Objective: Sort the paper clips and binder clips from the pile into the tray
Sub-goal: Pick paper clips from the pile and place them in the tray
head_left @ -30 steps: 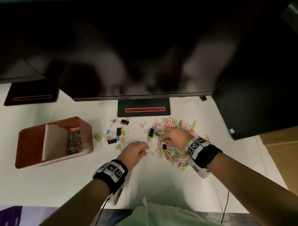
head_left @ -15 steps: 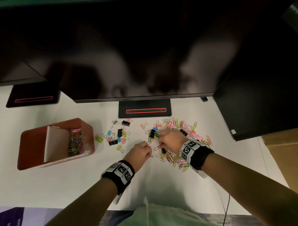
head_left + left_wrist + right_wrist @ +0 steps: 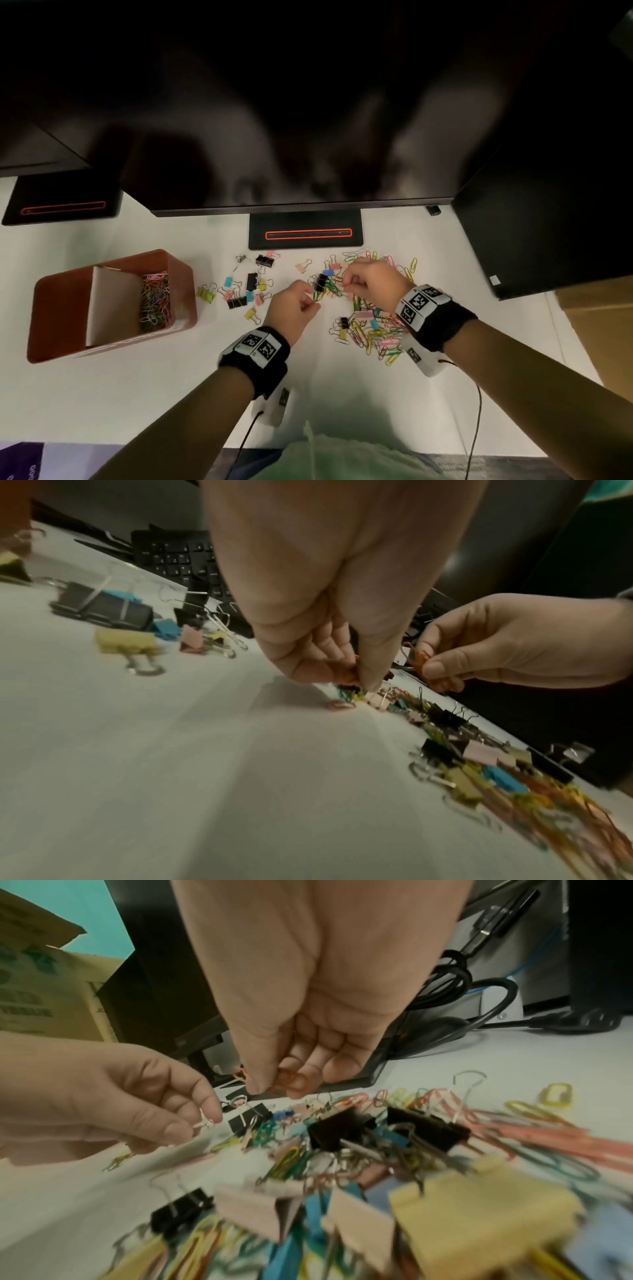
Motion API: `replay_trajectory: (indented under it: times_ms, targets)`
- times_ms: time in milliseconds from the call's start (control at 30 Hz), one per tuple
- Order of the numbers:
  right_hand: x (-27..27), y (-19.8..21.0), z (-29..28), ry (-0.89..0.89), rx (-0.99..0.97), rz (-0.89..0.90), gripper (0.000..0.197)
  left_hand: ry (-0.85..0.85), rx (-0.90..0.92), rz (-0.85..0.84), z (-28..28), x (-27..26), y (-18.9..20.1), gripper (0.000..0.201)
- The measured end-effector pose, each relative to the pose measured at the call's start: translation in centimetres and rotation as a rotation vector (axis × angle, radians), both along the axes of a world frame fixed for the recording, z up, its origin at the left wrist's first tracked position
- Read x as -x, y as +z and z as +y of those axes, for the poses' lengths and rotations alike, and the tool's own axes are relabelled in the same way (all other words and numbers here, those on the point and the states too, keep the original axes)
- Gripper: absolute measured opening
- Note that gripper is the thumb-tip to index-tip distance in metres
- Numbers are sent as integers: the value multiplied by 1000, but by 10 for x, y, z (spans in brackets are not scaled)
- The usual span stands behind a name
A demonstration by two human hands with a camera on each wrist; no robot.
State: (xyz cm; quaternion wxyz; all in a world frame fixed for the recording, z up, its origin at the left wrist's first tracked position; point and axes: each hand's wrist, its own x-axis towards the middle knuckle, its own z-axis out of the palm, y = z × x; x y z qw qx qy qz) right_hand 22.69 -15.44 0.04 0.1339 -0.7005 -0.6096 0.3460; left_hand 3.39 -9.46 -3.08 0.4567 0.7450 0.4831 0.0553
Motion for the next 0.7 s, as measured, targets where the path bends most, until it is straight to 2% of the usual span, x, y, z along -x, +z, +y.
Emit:
replay_trajectory:
  times_ms: [133, 267, 333, 467, 700]
  targets:
    - [11, -7, 23, -103, 96, 13, 1, 67, 19, 72, 3, -16, -3, 30]
    - [23, -13, 38, -69, 256, -103, 24, 35, -70, 168, 8, -17, -8, 22]
    - [27, -16, 43, -43, 313, -153, 28, -9, -133, 173, 13, -14, -8, 16]
    - [34, -25, 44, 38, 334, -250, 27, -118, -202, 196, 24, -7, -7, 12]
    - [39, -27, 39, 148, 298, -382, 28, -248, -167, 233, 35, 12, -10, 15]
